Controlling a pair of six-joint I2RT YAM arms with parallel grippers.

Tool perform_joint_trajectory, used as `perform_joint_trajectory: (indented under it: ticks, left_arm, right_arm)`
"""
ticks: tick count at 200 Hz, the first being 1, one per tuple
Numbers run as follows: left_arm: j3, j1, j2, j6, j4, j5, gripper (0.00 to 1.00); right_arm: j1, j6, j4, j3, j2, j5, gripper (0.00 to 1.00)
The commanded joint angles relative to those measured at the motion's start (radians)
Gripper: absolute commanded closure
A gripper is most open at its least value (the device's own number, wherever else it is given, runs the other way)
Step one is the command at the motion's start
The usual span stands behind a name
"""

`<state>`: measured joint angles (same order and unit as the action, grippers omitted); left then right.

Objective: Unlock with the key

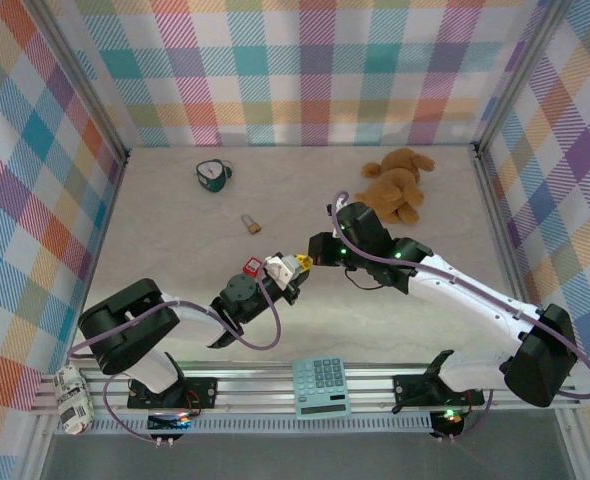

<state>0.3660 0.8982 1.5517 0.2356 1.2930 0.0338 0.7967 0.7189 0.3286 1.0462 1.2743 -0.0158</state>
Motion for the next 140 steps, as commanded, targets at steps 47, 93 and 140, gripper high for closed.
perform_joint_trajectory:
  ticks: [47,93,140]
  left_arm:
    - [-0.010,-0.008,-0.018,-0.006,0.055,-0.035,1.00]
    - [-0.002,-0.013,-0.005,-0.004,0.055,-0.047,1.00]
    - [-0.006,-0.016,-0.009,-0.004,0.054,-0.051,1.00]
  right_arm:
    - [-0.061,-0.028,-0.001,-0.002,0.013,-0.032,0.97]
    - [-0.083,-0.044,0.013,0.000,0.013,-0.038,0.98]
    - [-0.096,-0.044,0.013,-0.006,0.009,-0.036,0.98]
